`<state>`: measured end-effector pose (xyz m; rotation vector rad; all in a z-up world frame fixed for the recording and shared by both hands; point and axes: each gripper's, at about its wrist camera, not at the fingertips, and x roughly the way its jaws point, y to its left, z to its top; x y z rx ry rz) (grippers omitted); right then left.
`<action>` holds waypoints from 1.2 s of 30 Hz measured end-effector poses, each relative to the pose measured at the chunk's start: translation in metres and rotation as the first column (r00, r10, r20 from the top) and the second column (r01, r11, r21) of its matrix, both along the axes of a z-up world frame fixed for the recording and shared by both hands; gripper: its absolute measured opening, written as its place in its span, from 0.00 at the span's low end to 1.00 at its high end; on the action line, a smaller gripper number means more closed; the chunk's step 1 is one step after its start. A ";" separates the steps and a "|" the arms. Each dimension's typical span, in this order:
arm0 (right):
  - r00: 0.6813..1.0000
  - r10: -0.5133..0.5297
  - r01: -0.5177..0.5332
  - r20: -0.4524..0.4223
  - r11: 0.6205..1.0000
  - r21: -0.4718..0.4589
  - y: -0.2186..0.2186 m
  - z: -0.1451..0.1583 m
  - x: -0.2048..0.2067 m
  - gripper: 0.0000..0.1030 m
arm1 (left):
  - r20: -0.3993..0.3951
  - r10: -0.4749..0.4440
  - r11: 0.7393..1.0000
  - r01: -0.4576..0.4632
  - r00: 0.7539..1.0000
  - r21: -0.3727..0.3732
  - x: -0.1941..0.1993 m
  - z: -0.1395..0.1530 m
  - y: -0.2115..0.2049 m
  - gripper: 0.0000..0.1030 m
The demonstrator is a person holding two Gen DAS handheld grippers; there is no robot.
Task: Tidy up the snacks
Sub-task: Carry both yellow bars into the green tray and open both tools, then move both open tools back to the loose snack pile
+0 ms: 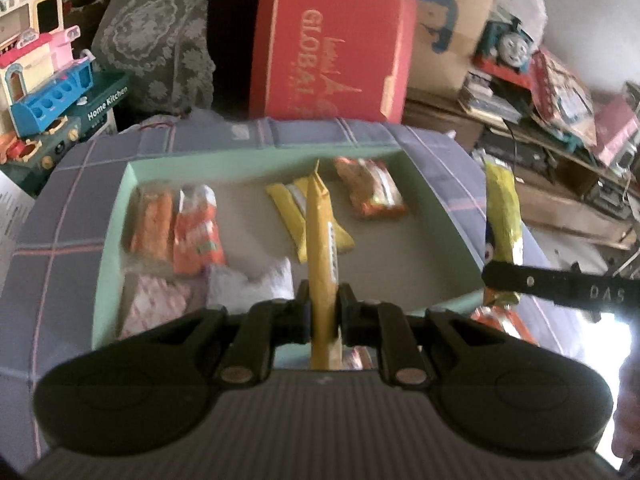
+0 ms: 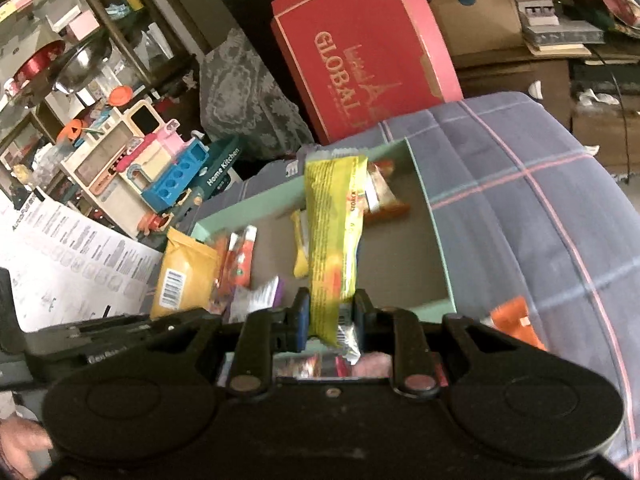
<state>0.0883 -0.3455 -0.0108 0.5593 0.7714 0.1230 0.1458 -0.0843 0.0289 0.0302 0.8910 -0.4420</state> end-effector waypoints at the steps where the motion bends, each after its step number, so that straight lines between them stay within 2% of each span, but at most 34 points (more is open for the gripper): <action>1: 1.000 0.004 -0.004 -0.005 1.000 -0.006 0.002 0.000 0.009 0.21 | -0.003 0.004 1.000 -0.004 1.000 -0.001 0.010 0.000 0.000 0.12; 9: 0.996 0.054 -0.057 -0.066 0.998 -0.039 0.023 -0.019 0.062 0.21 | -0.024 0.041 0.999 -0.040 0.999 0.033 0.085 -0.020 -0.004 0.12; 19: 0.982 0.094 -0.106 -0.161 0.992 -0.064 0.032 -0.051 0.089 0.23 | -0.054 0.078 0.995 -0.074 0.996 0.068 0.134 -0.053 -0.011 0.14; 20: 0.982 0.096 -0.108 -0.165 0.992 -0.071 0.033 -0.051 0.089 0.27 | -0.048 0.094 0.993 -0.090 0.994 0.077 0.135 -0.055 -0.012 0.24; 21: 0.982 0.095 -0.109 -0.165 0.991 -0.077 0.033 -0.049 0.088 0.33 | -0.043 0.105 0.991 -0.101 0.994 0.083 0.136 -0.056 -0.012 0.46; 22: 0.982 0.092 -0.106 -0.164 0.991 -0.076 0.033 -0.048 0.088 0.58 | -0.035 0.107 0.991 -0.104 0.994 0.083 0.135 -0.056 -0.011 0.55; 23: 0.985 0.082 -0.093 -0.153 0.993 -0.069 0.032 -0.046 0.086 0.88 | -0.019 0.109 0.990 -0.107 0.994 0.089 0.132 -0.056 -0.012 0.72; 24: 0.988 0.072 -0.081 -0.133 0.995 -0.063 0.030 -0.043 0.084 0.98 | -0.004 0.112 0.989 -0.111 0.994 0.102 0.129 -0.056 -0.012 0.83; 27: 0.992 0.067 -0.073 -0.104 0.995 -0.063 0.027 -0.033 0.078 1.00 | 0.011 0.112 0.987 -0.113 0.994 0.117 0.120 -0.053 -0.014 0.95; 32: 0.994 0.052 -0.057 -0.094 0.997 -0.051 0.022 -0.024 0.066 1.00 | -0.011 0.105 0.989 -0.104 0.994 0.110 0.100 -0.047 -0.014 1.00; 36: 0.995 0.039 -0.041 -0.093 0.999 -0.027 0.018 -0.019 0.053 1.00 | -0.010 0.078 0.989 -0.076 0.997 0.124 0.076 -0.041 -0.017 1.00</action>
